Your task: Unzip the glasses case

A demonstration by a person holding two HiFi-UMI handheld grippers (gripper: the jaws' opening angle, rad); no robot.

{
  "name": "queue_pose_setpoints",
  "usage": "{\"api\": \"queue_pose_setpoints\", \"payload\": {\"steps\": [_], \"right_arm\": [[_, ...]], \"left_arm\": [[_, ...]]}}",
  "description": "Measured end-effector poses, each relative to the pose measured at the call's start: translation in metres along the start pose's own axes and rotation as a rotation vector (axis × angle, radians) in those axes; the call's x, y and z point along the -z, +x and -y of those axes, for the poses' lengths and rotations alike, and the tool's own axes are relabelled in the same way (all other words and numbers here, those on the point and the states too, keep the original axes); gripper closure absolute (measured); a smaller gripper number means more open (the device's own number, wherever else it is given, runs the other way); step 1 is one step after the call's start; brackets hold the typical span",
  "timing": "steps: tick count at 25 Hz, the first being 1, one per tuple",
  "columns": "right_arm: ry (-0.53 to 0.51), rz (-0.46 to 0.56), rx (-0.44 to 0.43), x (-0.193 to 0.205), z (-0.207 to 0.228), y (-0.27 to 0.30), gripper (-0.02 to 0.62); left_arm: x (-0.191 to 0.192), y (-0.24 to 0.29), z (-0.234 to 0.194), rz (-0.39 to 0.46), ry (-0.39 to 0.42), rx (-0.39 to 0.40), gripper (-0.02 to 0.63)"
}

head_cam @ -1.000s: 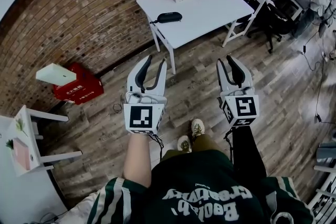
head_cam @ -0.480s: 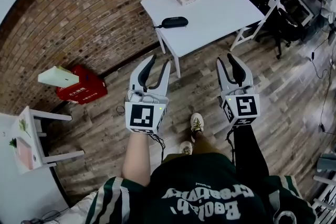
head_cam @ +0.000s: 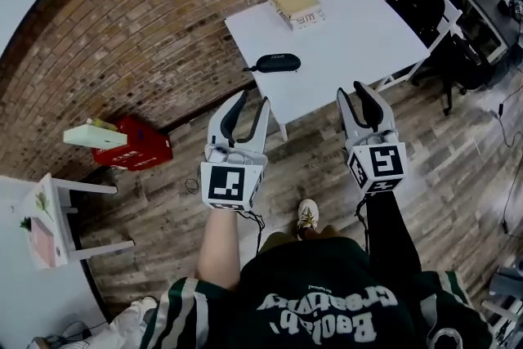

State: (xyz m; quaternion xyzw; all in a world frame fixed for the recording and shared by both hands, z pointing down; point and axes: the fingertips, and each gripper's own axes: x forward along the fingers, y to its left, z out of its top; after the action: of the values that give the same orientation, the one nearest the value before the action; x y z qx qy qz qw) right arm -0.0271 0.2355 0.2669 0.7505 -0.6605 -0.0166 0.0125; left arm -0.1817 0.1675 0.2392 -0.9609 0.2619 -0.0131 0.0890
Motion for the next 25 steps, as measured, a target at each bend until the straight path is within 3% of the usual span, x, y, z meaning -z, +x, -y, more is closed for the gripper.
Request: {"api": "queue_pose_setpoints", "payload": {"steps": [6,13,20,23,25], "right_arm": [[0.023,-0.006,-0.052,0.01,0.02,0.04,0.449],[0.053,-0.055,-0.086,0.037,0.024,0.078,0.449],[0.05,-0.12,-0.141,0.062,0.019,0.139,0.446],[0.016,-0.126,-0.121,0.062,0.028,0.174,0.448],[0.005,-0.144,-0.101,0.067,0.037,0.197,0.456]], "left_arm": [[0.012,0.035,-0.012,-0.023,-0.006,-0.048,0.474],[0.038,0.063,-0.031,-0.085,0.003,-0.046,0.477],[0.076,0.116,-0.061,-0.116,-0.041,0.029,0.477],[0.091,0.154,-0.077,-0.129,-0.055,0.085,0.489],[0.104,0.176,-0.085,-0.149,-0.053,0.141,0.537]]}}
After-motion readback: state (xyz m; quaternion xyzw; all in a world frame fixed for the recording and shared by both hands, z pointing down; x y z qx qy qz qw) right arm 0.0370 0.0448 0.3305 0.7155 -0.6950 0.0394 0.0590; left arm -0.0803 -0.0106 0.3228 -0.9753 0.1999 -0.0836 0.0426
